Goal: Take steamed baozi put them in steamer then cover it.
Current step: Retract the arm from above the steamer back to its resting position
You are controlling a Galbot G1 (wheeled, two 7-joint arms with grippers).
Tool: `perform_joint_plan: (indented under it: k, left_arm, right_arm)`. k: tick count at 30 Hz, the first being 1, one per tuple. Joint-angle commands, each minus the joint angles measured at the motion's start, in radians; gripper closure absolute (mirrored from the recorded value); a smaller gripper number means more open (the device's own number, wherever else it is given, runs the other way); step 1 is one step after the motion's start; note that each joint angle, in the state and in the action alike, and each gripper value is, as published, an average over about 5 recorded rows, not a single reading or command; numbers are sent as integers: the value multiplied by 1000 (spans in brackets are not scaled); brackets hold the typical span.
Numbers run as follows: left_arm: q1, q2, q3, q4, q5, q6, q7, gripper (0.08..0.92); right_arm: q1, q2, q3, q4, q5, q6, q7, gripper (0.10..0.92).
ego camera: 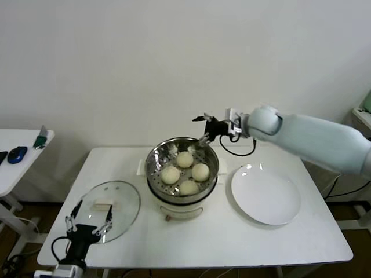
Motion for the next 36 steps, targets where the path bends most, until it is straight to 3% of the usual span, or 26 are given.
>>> perform_joint_plan:
  k: [1,10,22,29,36]
  left_arm:
    - [-40,-3,-2,3,71,14,4,177]
    - [-50,-13,-21,-7,306,45,37,177]
    - [-56,19,-14,-18,1085,185,50,177]
    - [-102,43,38,125,1304,194,40,177]
    - [-178,52,60,292,1356,117,-16,177]
  right_arm:
    - [-648,-232,689,183,-127,105,277,203]
    - [-1154,-172,1201,266,-237,88,302,203]
    - [-1627,36,1617,383,-333,-11,260,203]
    - [-1734,133,1706,376,-425,-36,238,203]
    - [-1740,180,1730,363,-459,-59,225,203]
